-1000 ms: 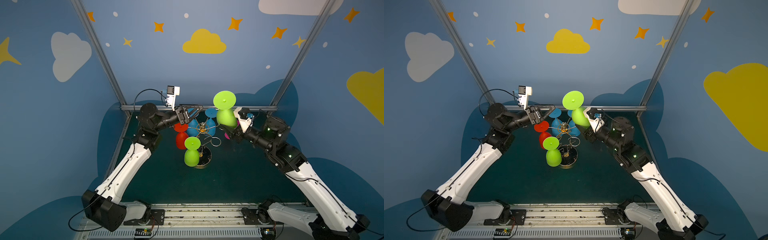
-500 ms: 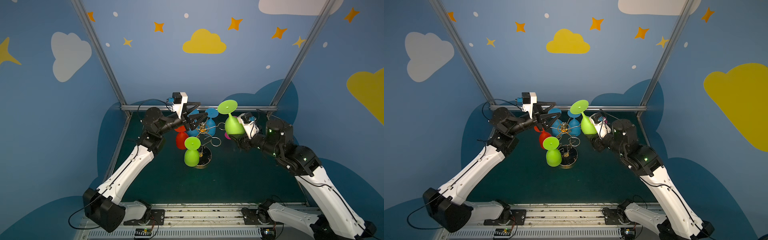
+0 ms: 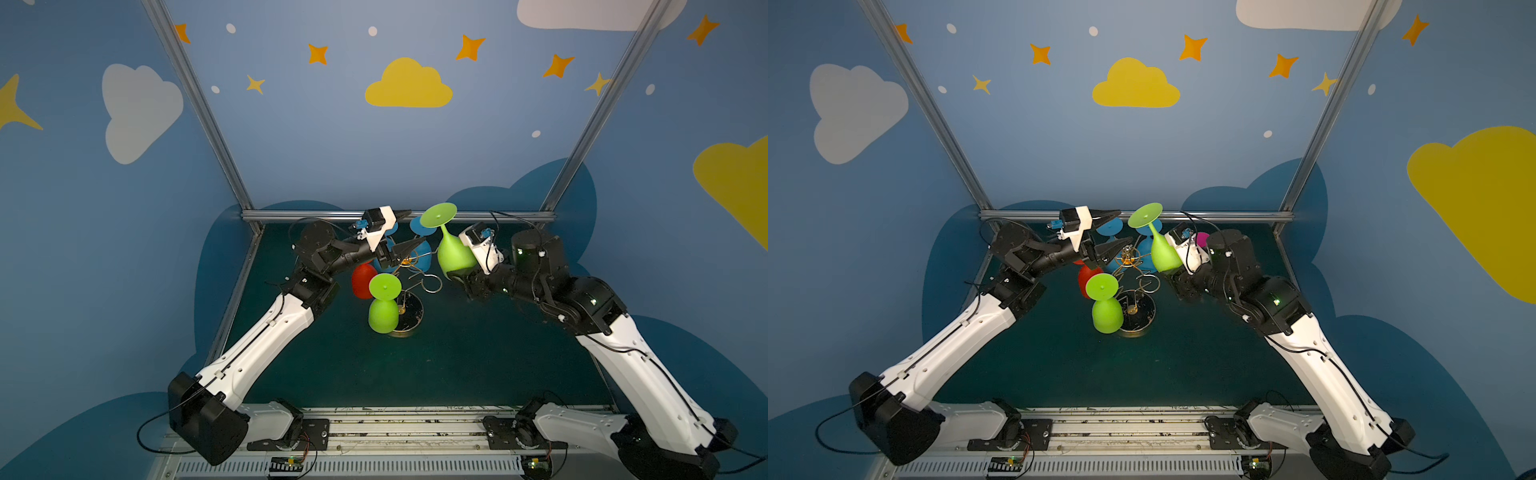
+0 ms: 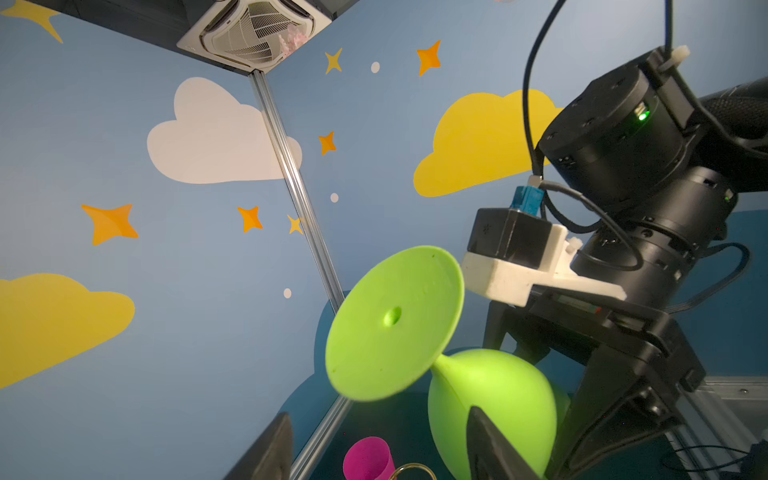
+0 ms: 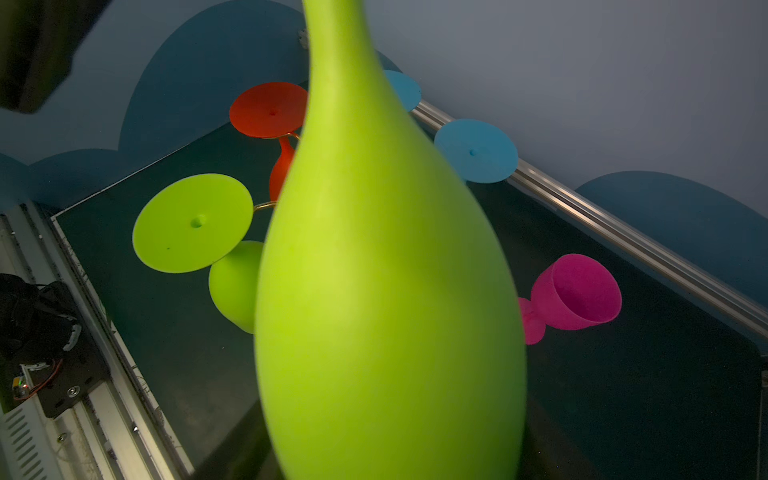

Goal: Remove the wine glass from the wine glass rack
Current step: 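Pull the glass away with the right gripper while the left releases the base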

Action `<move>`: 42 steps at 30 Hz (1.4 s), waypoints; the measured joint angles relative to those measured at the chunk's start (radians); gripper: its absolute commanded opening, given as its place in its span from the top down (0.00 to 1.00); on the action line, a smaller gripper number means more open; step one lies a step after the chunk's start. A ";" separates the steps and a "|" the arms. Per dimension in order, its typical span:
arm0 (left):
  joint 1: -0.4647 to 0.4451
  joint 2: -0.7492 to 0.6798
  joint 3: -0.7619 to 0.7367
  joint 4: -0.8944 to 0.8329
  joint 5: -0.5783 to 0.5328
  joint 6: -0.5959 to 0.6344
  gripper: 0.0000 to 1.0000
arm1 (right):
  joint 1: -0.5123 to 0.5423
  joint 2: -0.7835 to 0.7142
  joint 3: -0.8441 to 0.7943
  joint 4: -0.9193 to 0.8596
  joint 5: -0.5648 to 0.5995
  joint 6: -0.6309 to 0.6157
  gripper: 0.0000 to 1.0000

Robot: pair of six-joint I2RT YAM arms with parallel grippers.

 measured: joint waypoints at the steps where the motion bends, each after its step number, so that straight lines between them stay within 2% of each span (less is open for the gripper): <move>1: -0.001 0.000 0.000 0.000 0.000 0.009 0.37 | 0.007 0.008 0.002 -0.006 -0.002 0.002 0.83; 14: -0.002 0.001 0.017 -0.038 0.005 0.071 0.61 | 0.086 0.056 0.020 -0.016 -0.005 0.030 0.86; 19: -0.001 0.001 0.016 -0.047 0.004 0.098 0.82 | 0.091 0.056 0.021 -0.017 -0.002 0.047 0.83; 22: 0.008 0.001 0.016 -0.052 -0.013 0.117 0.85 | 0.092 0.055 0.035 -0.021 -0.002 0.056 0.80; 25: 0.009 0.001 0.016 -0.049 -0.031 0.123 0.93 | 0.095 0.046 0.037 -0.020 -0.002 0.066 0.70; 26: 0.011 0.001 0.015 -0.048 -0.040 0.122 0.96 | 0.096 0.041 0.037 -0.019 -0.002 0.071 0.64; 29: 0.011 0.001 0.007 -0.029 -0.063 0.109 0.97 | 0.096 0.026 0.036 -0.008 -0.004 0.082 0.40; 32: 0.011 0.001 -0.010 -0.005 -0.100 0.076 0.97 | 0.095 0.002 0.023 0.021 -0.006 0.097 0.24; 36: 0.006 0.001 -0.040 0.008 -0.168 -0.018 0.97 | 0.074 -0.063 -0.032 0.099 -0.029 0.124 0.17; 42: -0.012 -0.017 -0.087 0.015 -0.248 -0.206 0.97 | -0.014 -0.188 -0.127 0.249 -0.119 0.181 0.16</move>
